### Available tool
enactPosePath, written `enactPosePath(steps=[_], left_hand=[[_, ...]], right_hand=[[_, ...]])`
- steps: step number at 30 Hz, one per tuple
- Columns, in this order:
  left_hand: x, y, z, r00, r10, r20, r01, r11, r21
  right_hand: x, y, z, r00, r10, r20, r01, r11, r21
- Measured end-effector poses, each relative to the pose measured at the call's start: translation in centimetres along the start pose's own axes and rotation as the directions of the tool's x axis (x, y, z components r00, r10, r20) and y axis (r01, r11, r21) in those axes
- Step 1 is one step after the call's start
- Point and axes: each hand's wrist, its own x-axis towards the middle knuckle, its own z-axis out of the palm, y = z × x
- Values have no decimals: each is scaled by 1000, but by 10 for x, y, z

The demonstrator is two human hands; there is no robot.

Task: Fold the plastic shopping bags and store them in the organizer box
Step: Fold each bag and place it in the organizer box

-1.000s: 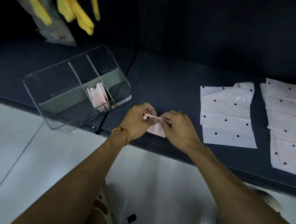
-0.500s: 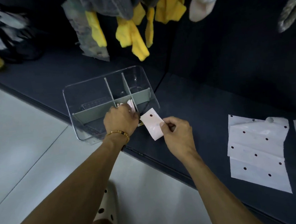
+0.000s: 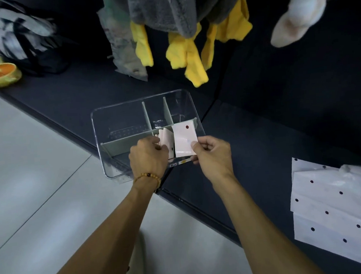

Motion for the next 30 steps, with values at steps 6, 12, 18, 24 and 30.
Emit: enactPosePath(steps=[6,12,18,24,30], left_hand=[[7,-3,-6,996,-92,-3,92,994,-58],[3,-14,-3,1000,2,28,1,994,-107],[5,-23,-2,996,82,38,-79,995,-59],[0,-18,-8,996,84,33,-76,977,-200],[-49,18,-5,982,-52,181,161,727,-667]], right_hand=[[20,-8,26,985,-172,30,159,810,-564],[15,-9,46,931,-217,294,357,712,-605],[23,-1,44,949,-110,295,302,580,-757],[12,-1,34,979,-175,107,205,853,-480],[-13,5,-32,956,-147,-252,87,968,-234]])
